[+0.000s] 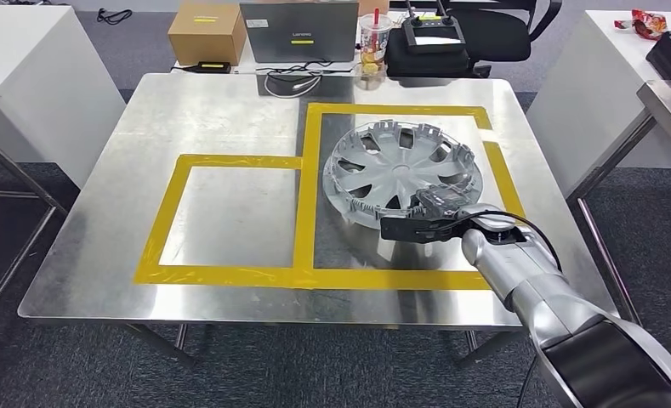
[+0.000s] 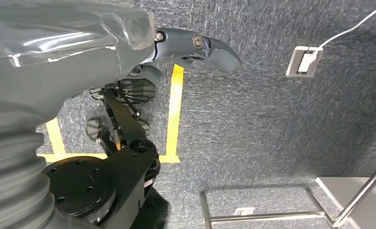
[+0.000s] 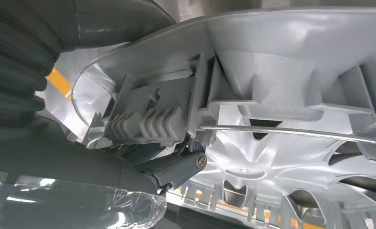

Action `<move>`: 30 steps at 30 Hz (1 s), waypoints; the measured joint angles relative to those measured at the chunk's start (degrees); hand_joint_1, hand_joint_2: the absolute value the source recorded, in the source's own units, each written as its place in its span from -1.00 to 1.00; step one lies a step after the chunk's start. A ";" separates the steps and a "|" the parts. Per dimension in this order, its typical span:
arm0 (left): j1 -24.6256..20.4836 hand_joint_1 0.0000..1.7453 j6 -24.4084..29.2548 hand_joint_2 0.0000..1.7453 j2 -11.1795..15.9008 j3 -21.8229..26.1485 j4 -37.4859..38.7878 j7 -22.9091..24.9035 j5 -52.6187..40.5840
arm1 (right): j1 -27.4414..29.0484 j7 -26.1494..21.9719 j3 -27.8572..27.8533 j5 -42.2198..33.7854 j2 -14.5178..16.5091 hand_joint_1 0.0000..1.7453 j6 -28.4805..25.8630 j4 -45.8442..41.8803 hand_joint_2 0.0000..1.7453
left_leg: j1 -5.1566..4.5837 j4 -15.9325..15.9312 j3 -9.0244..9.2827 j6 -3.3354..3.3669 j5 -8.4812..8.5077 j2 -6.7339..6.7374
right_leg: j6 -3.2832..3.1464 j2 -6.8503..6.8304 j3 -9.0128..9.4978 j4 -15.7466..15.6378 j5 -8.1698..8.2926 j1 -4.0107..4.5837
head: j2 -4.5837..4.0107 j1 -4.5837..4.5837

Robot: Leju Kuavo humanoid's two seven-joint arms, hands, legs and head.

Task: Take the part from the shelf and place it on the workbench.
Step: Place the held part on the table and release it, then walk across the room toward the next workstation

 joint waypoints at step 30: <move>0.64 -1.00 2.38 -1.00 -0.50 -1.36 0.00 -0.33 -1.98 | 23.06 -8.91 -23.72 -5.62 1.84 -1.00 -19.61 -36.17 -1.00 | 0.85 -0.05 -0.58 -0.33 0.34 -0.95 | -0.14 -0.11 -2.34 4.59 -2.07 0.26 | 0.00 -0.17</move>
